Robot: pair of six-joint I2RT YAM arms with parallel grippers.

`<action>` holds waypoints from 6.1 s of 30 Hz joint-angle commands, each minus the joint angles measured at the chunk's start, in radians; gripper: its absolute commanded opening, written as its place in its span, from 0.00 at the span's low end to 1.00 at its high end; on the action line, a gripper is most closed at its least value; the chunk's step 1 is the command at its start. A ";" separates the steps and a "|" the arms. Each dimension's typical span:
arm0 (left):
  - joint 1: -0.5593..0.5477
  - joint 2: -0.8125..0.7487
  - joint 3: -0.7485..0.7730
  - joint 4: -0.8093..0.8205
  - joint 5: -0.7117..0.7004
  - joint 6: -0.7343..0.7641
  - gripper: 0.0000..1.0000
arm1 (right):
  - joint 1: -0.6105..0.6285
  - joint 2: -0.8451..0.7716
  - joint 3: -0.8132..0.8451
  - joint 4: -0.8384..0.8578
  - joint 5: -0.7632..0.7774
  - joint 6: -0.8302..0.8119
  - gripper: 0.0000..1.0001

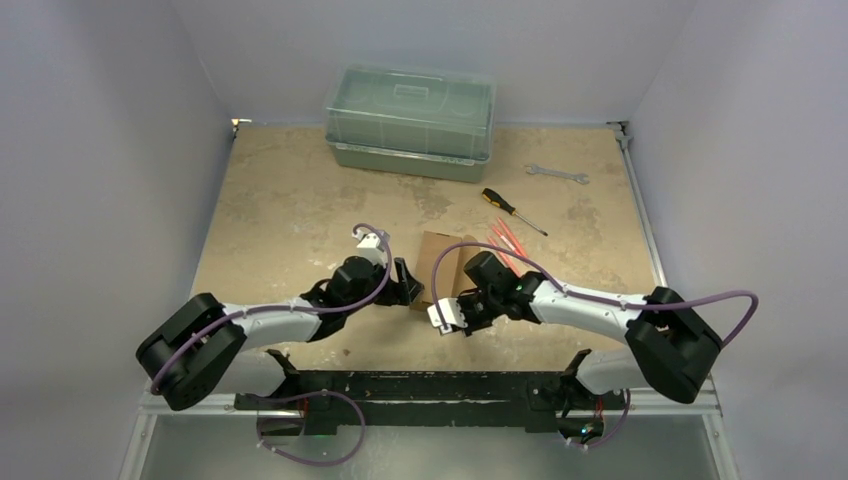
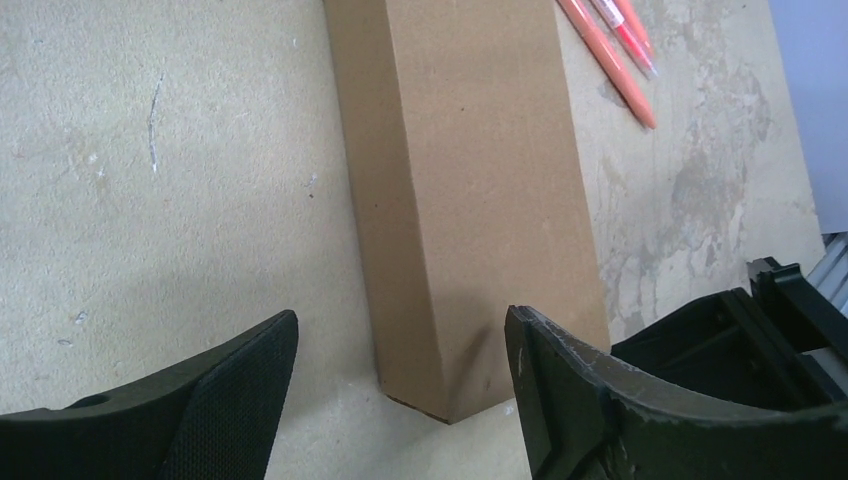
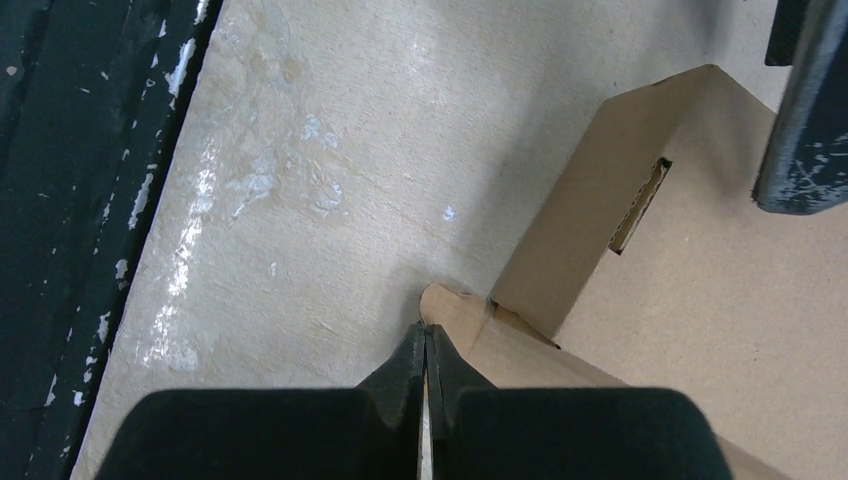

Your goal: Fold the paper box

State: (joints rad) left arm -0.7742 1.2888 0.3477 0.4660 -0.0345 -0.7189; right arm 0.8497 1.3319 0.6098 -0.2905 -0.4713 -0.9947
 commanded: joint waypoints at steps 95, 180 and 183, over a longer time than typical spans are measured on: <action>-0.005 0.158 0.101 -0.111 -0.086 0.011 0.59 | -0.206 0.121 0.145 -0.055 0.064 0.324 0.00; -0.005 0.167 0.102 -0.086 -0.041 -0.001 0.59 | -0.249 0.023 0.158 -0.206 0.017 0.078 0.23; -0.005 0.164 0.098 -0.085 -0.040 -0.001 0.59 | -0.249 0.035 0.152 -0.193 -0.008 0.084 0.30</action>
State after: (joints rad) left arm -0.7746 1.4490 0.4545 0.4812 -0.0742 -0.7410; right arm 0.6018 1.3575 0.7403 -0.4591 -0.4717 -0.8669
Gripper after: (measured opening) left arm 0.593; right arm 0.258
